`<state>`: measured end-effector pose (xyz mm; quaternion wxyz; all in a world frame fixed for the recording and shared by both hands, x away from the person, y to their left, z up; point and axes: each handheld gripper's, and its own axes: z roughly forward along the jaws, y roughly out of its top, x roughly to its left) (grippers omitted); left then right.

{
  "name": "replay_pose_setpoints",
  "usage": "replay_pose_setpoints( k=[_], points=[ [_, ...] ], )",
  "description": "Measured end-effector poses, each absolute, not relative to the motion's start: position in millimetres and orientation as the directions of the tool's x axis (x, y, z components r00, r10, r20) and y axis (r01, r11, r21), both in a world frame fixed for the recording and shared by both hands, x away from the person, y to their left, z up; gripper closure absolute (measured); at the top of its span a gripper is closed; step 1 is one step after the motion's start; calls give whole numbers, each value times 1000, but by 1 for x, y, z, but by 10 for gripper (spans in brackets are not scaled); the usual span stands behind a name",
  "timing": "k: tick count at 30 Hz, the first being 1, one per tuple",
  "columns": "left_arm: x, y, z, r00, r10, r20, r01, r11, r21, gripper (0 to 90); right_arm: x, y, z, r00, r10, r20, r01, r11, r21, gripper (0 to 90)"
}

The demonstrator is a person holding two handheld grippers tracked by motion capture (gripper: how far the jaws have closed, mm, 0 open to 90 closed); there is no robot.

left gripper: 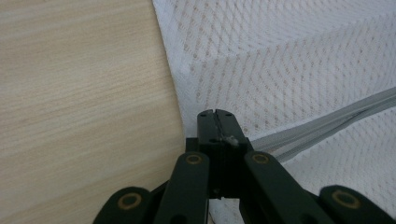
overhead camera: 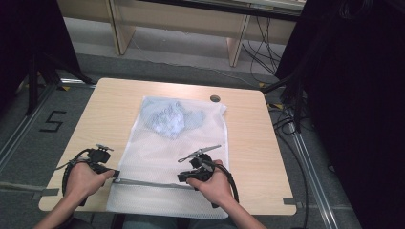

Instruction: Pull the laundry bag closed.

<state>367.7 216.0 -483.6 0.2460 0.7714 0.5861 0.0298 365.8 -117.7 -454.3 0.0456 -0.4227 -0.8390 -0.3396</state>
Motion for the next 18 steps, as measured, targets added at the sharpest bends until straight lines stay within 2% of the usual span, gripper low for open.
replay_pose_setpoints(
  k=[3, 5, 9, 11, 14, 15, 18],
  points=[
    [369, 219, -484, 317, 916, -244, 894, -204, 398, 897, 365, -110, -456, -624, 688, 371, 757, 414, 506, 801],
    [369, 220, -485, 315, 918, -240, 894, -203, 399, 897, 367, -108, -458, -649, 667, 366, 734, 423, 531, 800],
    [370, 223, -487, 315, 920, -232, 898, -209, 388, 897, 366, -92, -458, -628, 676, 385, 759, 422, 496, 791],
    [370, 223, -487, 314, 919, -237, 899, -207, 386, 897, 369, -87, -460, -665, 645, 375, 726, 442, 527, 789],
    [371, 223, -488, 319, 918, -237, 902, -217, 374, 897, 368, -78, -460, -645, 659, 386, 748, 442, 495, 789],
    [371, 222, -488, 317, 918, -237, 903, -216, 372, 897, 369, -76, -462, -673, 638, 375, 722, 454, 522, 789],
    [370, 222, -489, 320, 917, -239, 903, -218, 370, 897, 370, -66, -464, -675, 629, 386, 722, 456, 521, 789]
  ],
)
